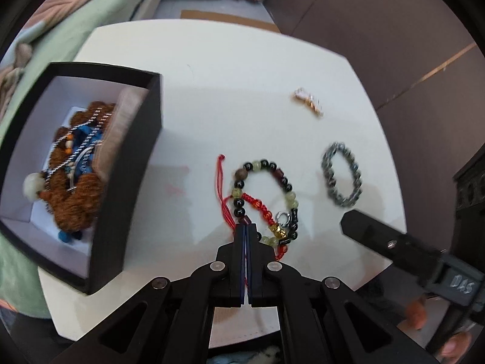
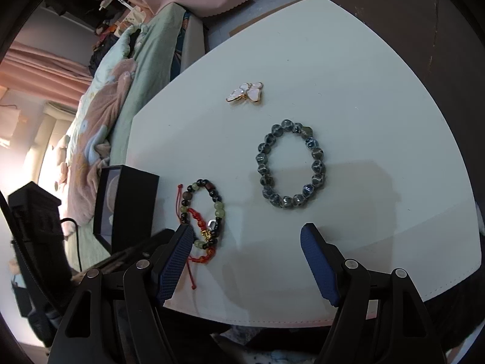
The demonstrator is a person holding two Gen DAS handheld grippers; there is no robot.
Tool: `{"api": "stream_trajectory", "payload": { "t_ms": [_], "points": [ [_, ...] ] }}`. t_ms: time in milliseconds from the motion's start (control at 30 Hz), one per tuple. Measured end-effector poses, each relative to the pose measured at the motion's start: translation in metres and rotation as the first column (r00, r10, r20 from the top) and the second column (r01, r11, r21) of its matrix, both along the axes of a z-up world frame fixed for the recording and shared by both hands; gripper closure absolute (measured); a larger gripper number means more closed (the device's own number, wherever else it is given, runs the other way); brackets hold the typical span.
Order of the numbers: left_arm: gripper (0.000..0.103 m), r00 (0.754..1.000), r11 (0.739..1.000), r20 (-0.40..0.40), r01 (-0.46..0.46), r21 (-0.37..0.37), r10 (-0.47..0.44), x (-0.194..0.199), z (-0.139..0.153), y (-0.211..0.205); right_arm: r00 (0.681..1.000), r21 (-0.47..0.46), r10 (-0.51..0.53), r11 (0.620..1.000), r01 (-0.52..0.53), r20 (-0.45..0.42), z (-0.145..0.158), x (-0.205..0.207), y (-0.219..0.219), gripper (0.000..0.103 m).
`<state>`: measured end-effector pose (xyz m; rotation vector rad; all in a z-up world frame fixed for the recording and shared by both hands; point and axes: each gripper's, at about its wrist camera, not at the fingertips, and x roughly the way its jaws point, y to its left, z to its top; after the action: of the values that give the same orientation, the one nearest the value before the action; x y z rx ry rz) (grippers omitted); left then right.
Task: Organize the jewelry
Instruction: 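Grasp the black-and-green bead bracelet with red cord using the left tool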
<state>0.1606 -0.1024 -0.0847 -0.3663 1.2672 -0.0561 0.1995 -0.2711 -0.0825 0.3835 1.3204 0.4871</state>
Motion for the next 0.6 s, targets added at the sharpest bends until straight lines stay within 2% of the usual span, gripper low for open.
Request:
{"api": "stream_trajectory", "payload": {
  "t_ms": [100,267,367,467,500,567,600],
  "points": [
    [0.100,0.999,1.000,0.028,0.017,0.026,-0.018,0.002,0.002,-0.006,1.000,-0.006,-0.009,1.000,0.009,-0.003,-0.001,0.001,-0.002,0.029],
    [0.097,0.999,1.000,0.031,0.010,0.003,-0.011,0.004,0.002,-0.005,1.000,-0.018,-0.003,1.000,0.003,-0.007,-0.003,0.001,-0.001,0.029],
    [0.089,0.999,1.000,0.038,0.031,0.001,-0.031,0.006,0.003,-0.008,1.000,-0.041,0.017,0.999,-0.017,-0.005,-0.003,0.000,0.004,0.029],
    [0.075,0.997,0.998,0.050,0.063,0.025,-0.065,0.006,0.007,-0.020,1.000,-0.058,0.030,0.998,-0.030,0.002,-0.002,0.000,0.007,0.029],
    [0.066,0.996,0.997,0.053,0.076,0.035,-0.077,0.006,0.008,-0.025,0.999,-0.061,0.033,0.998,-0.033,0.004,-0.002,-0.001,0.008,0.029],
    [0.060,0.995,0.994,0.051,0.082,0.073,-0.086,0.004,0.010,-0.029,0.999,-0.066,0.033,0.997,-0.032,0.008,-0.002,0.000,0.007,0.030],
    [0.051,0.994,0.993,0.051,0.089,0.082,-0.093,0.003,0.009,-0.030,1.000,-0.076,0.029,0.997,-0.028,0.010,-0.002,-0.001,0.008,0.029]
  ]
}}
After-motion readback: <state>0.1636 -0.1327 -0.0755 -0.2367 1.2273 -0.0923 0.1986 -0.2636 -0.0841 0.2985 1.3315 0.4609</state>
